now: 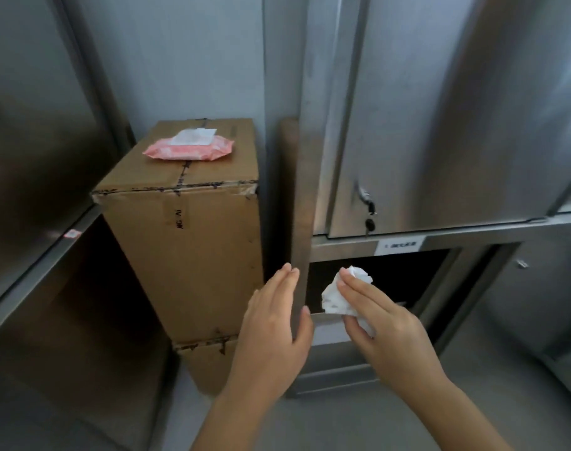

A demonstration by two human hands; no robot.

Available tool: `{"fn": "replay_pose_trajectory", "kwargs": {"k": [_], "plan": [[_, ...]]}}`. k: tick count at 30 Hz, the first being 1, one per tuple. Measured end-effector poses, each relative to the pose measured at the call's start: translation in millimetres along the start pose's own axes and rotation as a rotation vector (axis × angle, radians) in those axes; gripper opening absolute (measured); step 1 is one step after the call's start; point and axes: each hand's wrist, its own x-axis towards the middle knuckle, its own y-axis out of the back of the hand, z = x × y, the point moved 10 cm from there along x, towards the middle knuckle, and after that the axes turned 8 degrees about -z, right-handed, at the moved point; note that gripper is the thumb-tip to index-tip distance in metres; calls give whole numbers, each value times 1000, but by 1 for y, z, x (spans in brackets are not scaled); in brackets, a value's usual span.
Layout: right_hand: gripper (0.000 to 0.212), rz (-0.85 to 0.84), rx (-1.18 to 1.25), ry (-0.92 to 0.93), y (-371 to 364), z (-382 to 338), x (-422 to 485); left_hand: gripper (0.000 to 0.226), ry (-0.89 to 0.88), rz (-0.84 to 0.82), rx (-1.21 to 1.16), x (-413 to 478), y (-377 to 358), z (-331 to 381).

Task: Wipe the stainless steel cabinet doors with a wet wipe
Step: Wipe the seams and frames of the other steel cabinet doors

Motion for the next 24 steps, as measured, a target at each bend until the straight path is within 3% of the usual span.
{"fn": "replay_pose_trajectory", "kwargs": {"k": [12,24], "plan": [[39,88,-84,-123,129,70,-109,59,-189,-80,111,-28,-94,138],[40,180,-98,-11,136,98,-43,53,-335,136,260,39,-59,140]]}}
